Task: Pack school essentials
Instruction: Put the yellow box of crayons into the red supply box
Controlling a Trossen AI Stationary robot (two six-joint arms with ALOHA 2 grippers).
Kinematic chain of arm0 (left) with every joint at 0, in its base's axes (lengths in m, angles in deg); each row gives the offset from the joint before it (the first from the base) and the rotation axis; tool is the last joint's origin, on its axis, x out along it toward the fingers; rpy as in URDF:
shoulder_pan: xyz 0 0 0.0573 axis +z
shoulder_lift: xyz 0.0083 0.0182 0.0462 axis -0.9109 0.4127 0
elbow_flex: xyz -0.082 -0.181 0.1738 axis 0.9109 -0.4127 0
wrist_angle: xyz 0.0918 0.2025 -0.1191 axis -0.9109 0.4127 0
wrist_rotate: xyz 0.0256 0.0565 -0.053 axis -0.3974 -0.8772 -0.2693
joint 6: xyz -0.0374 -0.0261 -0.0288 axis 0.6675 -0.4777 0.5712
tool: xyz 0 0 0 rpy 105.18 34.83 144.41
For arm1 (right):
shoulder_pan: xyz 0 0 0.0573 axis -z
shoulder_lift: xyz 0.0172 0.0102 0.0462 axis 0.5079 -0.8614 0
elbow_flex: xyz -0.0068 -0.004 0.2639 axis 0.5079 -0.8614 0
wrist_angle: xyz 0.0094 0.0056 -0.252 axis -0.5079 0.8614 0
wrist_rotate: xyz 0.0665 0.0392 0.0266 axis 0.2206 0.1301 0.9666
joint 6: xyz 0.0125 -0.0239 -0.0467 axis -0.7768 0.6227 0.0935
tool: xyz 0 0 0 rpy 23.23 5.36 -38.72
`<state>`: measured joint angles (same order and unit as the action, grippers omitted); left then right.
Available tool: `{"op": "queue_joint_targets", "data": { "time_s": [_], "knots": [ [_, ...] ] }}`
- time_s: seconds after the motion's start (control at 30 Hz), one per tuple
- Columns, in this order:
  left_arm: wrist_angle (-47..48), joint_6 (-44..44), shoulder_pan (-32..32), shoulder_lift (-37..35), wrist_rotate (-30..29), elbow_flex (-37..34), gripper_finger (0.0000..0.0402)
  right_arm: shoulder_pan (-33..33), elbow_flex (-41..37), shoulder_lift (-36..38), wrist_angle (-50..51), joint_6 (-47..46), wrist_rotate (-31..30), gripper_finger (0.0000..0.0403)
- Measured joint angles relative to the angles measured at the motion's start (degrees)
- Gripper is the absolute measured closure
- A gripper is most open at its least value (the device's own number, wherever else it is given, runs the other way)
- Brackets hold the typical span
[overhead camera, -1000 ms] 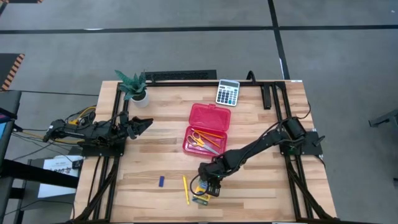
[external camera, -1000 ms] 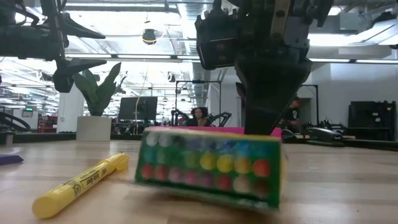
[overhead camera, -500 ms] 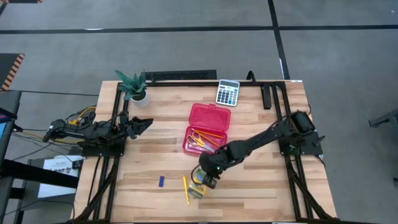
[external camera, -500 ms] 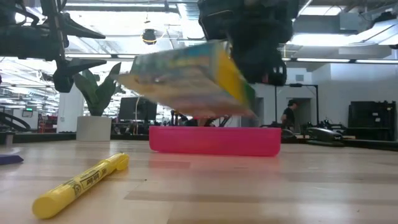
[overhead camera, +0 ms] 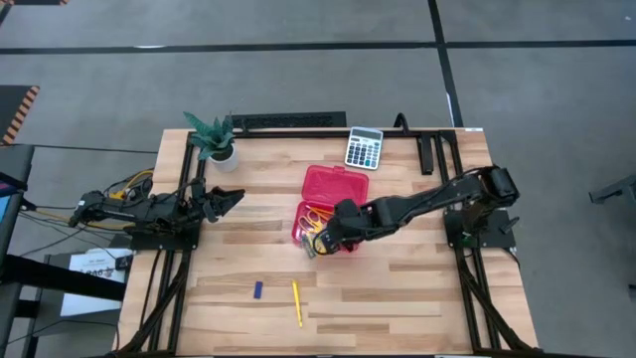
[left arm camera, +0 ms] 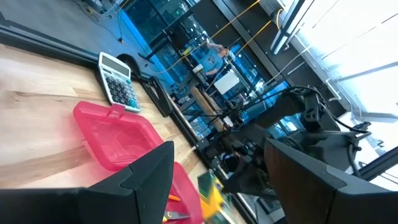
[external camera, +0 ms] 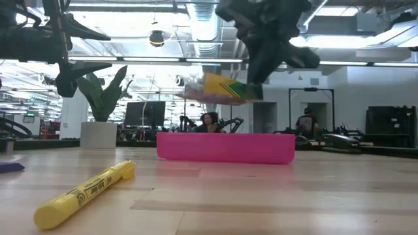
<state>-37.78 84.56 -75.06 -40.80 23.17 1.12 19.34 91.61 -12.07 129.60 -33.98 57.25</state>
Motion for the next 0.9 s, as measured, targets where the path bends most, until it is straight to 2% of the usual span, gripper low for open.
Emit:
{"op": "queue_joint_targets", "data": {
  "time_s": [0.17,0.3,0.43,0.53,0.8,0.9],
  "knots": [
    [0.01,0.03,-0.02,0.00,-0.02,-0.01,0.0164,0.90,0.00,-0.05,3.41,-4.55,-3.56,0.0401],
    [0.01,0.03,-0.02,-0.01,-0.02,-0.01,0.0164,2.22,0.00,0.26,6.32,-2.56,-5.07,0.0401],
    [0.01,0.05,0.00,0.00,0.22,-0.01,0.0164,4.72,0.00,0.26,10.49,8.17,-4.09,0.0401],
    [0.02,0.08,-0.02,-0.01,1.08,-0.01,0.0164,7.08,0.00,0.44,11.73,19.98,-1.41,0.0401],
    [0.02,0.14,-0.02,-0.02,1.66,0.00,0.0164,12.36,0.02,0.68,10.65,46.61,5.80,0.0401],
    [0.02,0.16,0.00,-0.02,1.64,-0.01,0.0164,12.53,0.02,0.68,9.24,51.94,6.91,0.0401]
  ]
}}
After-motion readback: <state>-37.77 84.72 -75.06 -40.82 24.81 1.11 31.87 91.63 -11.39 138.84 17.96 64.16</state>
